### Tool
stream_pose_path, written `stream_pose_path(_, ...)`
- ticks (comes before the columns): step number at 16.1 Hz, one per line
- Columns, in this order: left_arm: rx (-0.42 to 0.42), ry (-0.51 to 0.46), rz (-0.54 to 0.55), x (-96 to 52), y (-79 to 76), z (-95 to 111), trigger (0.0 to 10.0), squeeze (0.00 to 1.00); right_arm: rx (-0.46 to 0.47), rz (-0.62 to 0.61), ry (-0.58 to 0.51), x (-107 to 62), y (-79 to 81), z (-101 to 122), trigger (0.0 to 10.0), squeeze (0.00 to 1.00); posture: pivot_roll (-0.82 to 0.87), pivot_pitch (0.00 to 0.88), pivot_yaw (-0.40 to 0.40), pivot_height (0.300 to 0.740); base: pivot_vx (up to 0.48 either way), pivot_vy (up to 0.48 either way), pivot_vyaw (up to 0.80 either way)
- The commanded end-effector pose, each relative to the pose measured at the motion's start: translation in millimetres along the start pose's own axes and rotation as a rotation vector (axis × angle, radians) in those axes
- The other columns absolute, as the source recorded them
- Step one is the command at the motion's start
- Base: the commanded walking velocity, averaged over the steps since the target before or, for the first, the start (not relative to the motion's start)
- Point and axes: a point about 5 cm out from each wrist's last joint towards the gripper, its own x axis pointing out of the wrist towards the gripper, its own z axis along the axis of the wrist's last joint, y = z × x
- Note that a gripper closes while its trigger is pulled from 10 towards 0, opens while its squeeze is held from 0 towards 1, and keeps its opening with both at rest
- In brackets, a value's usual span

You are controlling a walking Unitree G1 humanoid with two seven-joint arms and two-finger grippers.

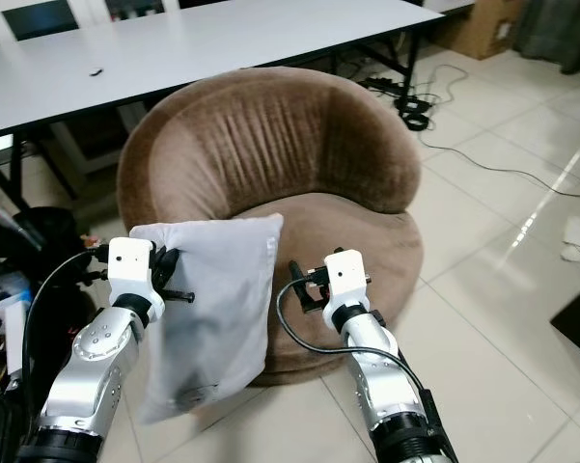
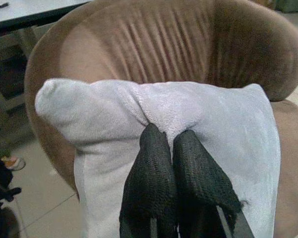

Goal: Move the pillow to the sofa from floor

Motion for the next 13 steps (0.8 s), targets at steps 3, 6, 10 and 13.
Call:
stream_pose_path(3,-0.072,0.072,0.040,2.6,-1.1,-27,10.0,0.00,0.010,-0.004,0.182,3.3,-5.3,-32,10.0,0.00,-0.11,0.000,0.088,0.740,0.000,0.000,0.00)
stream_pose_path(6,-0.162,0.321,0.117,-5.3,7.4,-91,10.0,0.00,-0.006,-0.030,0.502,-19.8,-15.0,-85,10.0,0.00,-0.11,0.000,0.091,0.740,0.000,0.000,0.00)
stream_pose_path(10,-0.173,0.680,0.072,-45.0,2.4,-156,10.0,0.00,-0.227,0.037,0.857,-71.0,-26.1,-134,10.0,0.00,-0.09,0.000,0.074,0.740,0.000,0.000,0.00)
stream_pose_path(13,0.017,0.903,-0.005,-85.5,7.3,-189,10.0,0.00,-0.360,0.107,0.959,-93.6,-30.8,-148,10.0,0.00,-0.10,0.000,0.068,0.740,0.000,0.000,0.00)
